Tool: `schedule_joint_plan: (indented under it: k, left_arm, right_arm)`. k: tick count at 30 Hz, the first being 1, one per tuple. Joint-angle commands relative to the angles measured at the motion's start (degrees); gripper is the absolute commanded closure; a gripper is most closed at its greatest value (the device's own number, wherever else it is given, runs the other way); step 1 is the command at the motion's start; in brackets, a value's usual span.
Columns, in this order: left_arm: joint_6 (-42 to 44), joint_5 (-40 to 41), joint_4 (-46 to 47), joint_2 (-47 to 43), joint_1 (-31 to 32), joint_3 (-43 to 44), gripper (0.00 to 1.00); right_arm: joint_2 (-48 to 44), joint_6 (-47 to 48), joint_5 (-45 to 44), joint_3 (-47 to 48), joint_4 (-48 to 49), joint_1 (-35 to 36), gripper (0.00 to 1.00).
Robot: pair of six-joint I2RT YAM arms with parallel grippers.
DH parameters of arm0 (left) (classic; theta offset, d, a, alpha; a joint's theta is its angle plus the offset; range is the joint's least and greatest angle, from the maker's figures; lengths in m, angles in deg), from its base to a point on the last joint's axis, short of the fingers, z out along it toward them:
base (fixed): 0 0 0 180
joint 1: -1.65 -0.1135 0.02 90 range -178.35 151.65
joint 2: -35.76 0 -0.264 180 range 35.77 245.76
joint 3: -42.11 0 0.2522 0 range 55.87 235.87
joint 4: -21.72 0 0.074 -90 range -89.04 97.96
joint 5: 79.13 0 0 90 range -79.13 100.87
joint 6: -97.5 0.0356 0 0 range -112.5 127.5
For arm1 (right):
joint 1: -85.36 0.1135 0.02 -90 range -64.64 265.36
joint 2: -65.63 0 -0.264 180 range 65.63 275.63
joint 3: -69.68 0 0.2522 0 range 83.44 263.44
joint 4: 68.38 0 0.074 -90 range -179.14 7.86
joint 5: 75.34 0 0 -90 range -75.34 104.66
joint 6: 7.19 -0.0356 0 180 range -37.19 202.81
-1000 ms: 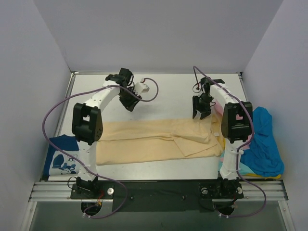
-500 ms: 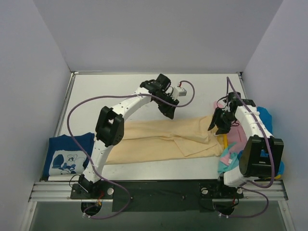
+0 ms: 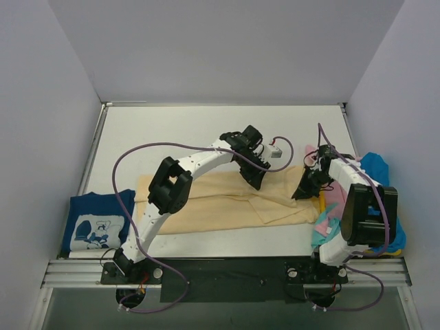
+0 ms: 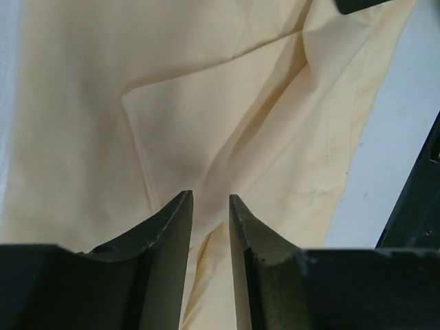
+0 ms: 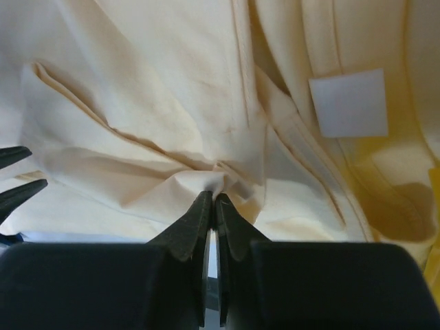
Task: Fold and stack the t-shirts
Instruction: Fold the other side of the tshirt into a rectangle
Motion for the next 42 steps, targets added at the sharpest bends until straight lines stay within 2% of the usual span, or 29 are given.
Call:
schedule_joint_plan:
  k: [1, 7, 18, 25, 30, 32, 36, 40, 42]
  left_arm:
    - [0.73, 0.52, 1.87, -1.73, 0.63, -1.59, 0.62]
    - [4.16, 0.09, -0.15, -0.59, 1.5, 3.06, 0.62]
    - [5.57, 0.18, 0.12, 6.09, 3.0, 9.64, 0.51]
    - [4.25, 1.49, 0.9, 8.9, 3.53, 12.38, 0.51]
    - [3.46, 1.93, 1.43, 9.26, 3.7, 13.87, 0.57]
    - [3.72, 3.59, 1.86, 9.35, 3.7, 14.31, 0.55]
    - [4.16, 9.57, 3.36, 9.35, 3.53, 15.02, 0.45]
    - [4.51, 8.53, 3.19, 9.79, 3.97, 14.32, 0.44]
    - [4.95, 5.37, 2.57, 9.79, 4.23, 14.05, 0.45]
  right_arm:
    - [-6.63, -1.77, 0.4, -4.53, -3.42, 0.29, 1.0]
    - [-8.5, -3.0, 0.04, -11.56, -3.61, 2.13, 1.0]
    - [-6.48, -2.48, -1.45, -12.1, -2.02, 2.66, 0.99]
    - [-5.95, -1.86, -1.62, -11.75, -2.19, 2.66, 1.0]
    - [-6.04, -1.6, -1.97, -12.01, -2.11, 2.58, 1.0]
    - [-6.04, -1.51, -2.06, -11.75, -2.28, 2.49, 1.0]
    - [-5.86, -1.33, -1.8, -11.22, -2.63, 2.49, 1.0]
    - [-5.77, -0.9, -1.71, -11.13, -2.72, 2.49, 1.0]
    - [-5.6, -0.72, -1.97, -11.05, -2.72, 2.4, 1.0]
